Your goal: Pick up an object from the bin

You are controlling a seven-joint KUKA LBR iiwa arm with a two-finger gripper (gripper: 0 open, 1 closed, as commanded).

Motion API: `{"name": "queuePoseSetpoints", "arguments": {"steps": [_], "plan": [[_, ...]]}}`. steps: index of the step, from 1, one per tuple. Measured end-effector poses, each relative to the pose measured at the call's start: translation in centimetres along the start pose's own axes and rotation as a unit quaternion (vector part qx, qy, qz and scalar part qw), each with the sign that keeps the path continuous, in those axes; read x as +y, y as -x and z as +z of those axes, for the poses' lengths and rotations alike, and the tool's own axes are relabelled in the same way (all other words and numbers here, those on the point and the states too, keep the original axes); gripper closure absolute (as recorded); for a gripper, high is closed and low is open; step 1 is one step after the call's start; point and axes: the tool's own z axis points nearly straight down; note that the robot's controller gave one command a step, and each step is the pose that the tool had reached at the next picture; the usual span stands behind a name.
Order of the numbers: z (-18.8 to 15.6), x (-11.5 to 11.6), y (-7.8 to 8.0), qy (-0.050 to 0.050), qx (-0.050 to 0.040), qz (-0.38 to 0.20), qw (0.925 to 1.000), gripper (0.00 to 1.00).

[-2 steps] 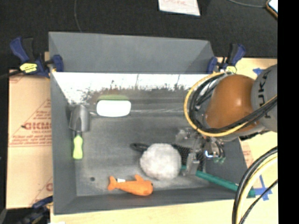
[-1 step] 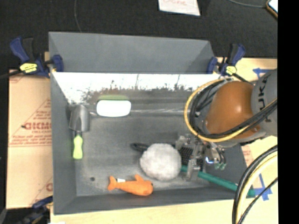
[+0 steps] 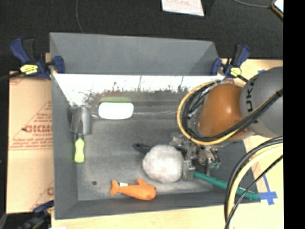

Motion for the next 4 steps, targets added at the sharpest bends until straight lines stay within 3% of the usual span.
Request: {"name": "queuePoseSetpoints", "arguments": {"steps": [1, 2, 3, 4], "plan": [[-3.7, -0.8, -2.4, -0.001, -0.0007, -0.016, 0.9999, 0.0], [1.9, -0.7, -2.1, 0.001, -0.0063, 0.09, 0.9959, 0.0], [0.2, -1.9, -3.2, 0.002, -0.0074, 0.02, 0.9998, 1.0], [0.2, -1.9, -3.2, 0.002, -0.0074, 0.02, 0.9998, 1.0]]}}
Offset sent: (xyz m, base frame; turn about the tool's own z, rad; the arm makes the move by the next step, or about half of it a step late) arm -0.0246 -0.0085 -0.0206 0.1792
